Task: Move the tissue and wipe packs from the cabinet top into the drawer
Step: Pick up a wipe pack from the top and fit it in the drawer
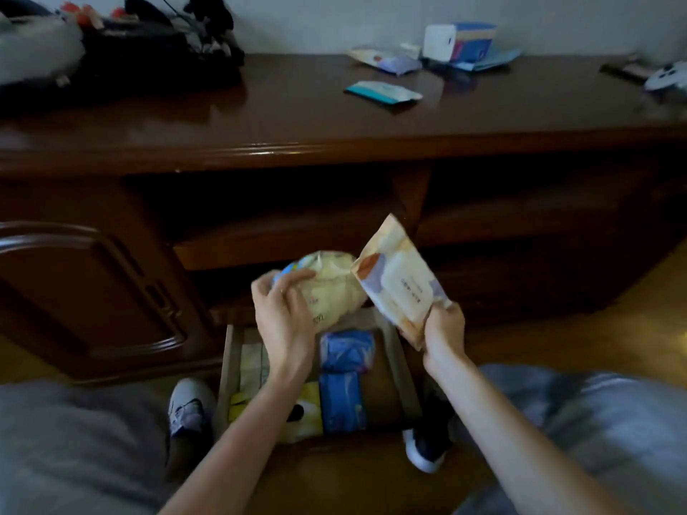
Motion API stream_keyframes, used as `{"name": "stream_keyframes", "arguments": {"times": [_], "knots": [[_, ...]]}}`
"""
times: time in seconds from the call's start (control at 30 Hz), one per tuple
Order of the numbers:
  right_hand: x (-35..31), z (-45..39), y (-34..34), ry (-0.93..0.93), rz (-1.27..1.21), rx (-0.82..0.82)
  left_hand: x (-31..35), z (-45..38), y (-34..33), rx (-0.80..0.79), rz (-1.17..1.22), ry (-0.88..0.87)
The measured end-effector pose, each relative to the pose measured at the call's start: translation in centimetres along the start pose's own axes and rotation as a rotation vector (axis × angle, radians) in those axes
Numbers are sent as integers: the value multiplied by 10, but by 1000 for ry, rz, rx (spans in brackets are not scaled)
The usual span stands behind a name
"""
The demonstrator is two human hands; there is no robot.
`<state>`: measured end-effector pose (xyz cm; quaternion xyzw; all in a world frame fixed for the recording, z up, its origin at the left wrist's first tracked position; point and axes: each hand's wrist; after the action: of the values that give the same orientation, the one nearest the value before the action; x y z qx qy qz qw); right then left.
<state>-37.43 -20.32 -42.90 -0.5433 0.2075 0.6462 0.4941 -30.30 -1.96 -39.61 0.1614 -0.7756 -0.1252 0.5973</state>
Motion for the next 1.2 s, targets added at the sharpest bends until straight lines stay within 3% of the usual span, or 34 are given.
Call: {"name": "stream_keyframes", "arguments": {"times": [0.13,0.23,0.4,0.6,0.77,0.83,0.97,1.07,1.2], "knots": [[64,7,20,-185,263,-3,-70,31,-15,-203,222,370],[98,7,8,-311,361,-116,-103,37,-28,-253,172,441],[131,-9,-25,-361,480,-195,-136,29,-31,-294,377,503],[163,-35,-48,-415,873,-593,-176,15,-27,-105,49,611],[201,-107,-34,-271,1394,-494,-206,7,-12,-14,-29,742],[215,-122,-39,-305,1359,-569,-214,7,-13,-22,-3,791],[228,-127,-66,-269,830,-482,-224,5,-18,-62,-56,824],[216,-119,-65,-184,810,-517,-223,-2,-30,-113,-98,820],[192,-112,-51,-602,814,-855,-214,-5,-59,-317,-105,781]]}}
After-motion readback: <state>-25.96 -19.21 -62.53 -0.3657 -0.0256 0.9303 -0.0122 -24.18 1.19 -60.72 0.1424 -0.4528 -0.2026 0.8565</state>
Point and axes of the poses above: each hand's wrist, its own z-axis away from the middle knuckle, its own y-axis out of the back of the hand, x = y × z, and after that the axes turned 12 degrees about -z, right-handed
